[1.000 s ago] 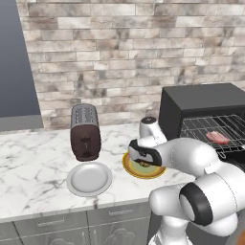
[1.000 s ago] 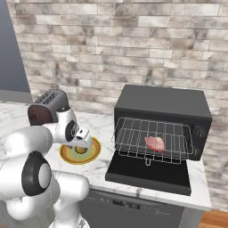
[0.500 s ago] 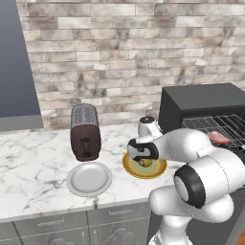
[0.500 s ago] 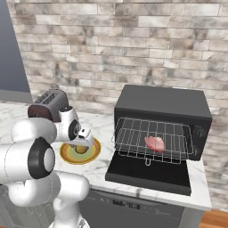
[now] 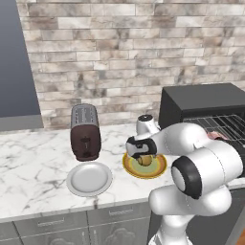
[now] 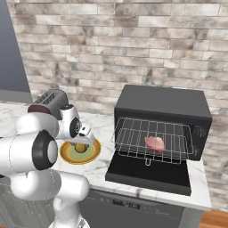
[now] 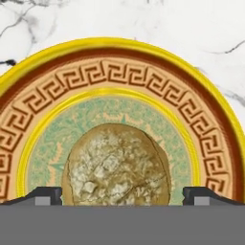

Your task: Open the toaster oven door. Place the bread on the top rack in the toaster oven and place the steak on the bottom rack.

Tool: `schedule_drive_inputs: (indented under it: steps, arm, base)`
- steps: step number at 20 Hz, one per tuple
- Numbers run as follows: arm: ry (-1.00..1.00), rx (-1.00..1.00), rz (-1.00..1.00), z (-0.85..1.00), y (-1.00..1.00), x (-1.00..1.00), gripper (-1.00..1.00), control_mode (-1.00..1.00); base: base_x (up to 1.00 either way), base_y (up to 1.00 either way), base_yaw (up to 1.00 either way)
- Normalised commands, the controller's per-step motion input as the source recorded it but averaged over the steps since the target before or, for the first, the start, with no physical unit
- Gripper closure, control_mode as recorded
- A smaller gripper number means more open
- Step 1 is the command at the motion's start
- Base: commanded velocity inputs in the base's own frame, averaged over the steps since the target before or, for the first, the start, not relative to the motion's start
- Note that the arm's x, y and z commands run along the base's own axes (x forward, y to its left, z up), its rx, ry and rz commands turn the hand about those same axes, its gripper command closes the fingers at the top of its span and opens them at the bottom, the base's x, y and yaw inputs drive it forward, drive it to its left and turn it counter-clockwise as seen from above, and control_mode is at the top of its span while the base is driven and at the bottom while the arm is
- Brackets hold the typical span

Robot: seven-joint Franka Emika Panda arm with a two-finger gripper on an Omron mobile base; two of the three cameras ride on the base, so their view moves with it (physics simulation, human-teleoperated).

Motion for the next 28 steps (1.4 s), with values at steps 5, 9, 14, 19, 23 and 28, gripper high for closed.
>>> schedule_drive_inputs:
  steps: [5,9,14,19,23,28]
  arm:
    - [0.0,0.0,0.0,-0.1,0.0,0.0,-1.0,-1.0]
    - [0.0,0.0,0.0,-0.13,0.0,0.0,-1.0,-1.0]
    - [-0.02,0.0,0.0,-0.08,0.0,0.0,-1.0,-1.0]
    - [-0.07,0.0,0.0,0.02,0.0,0.0,1.0,-1.0]
    - [-0.03,0.0,0.0,0.13,-0.03,-0.03,1.0,-1.0]
    - [0.01,0.04,-0.01,0.28,-0.07,-0.04,1.0,-1.0]
  base:
    - [0.0,0.0,0.0]
    - [0.0,0.0,0.0]
    - [0.0,0.0,0.0]
    - [0.0,0.0,0.0]
    - [0.0,0.0,0.0]
    - [0.0,0.0,0.0]
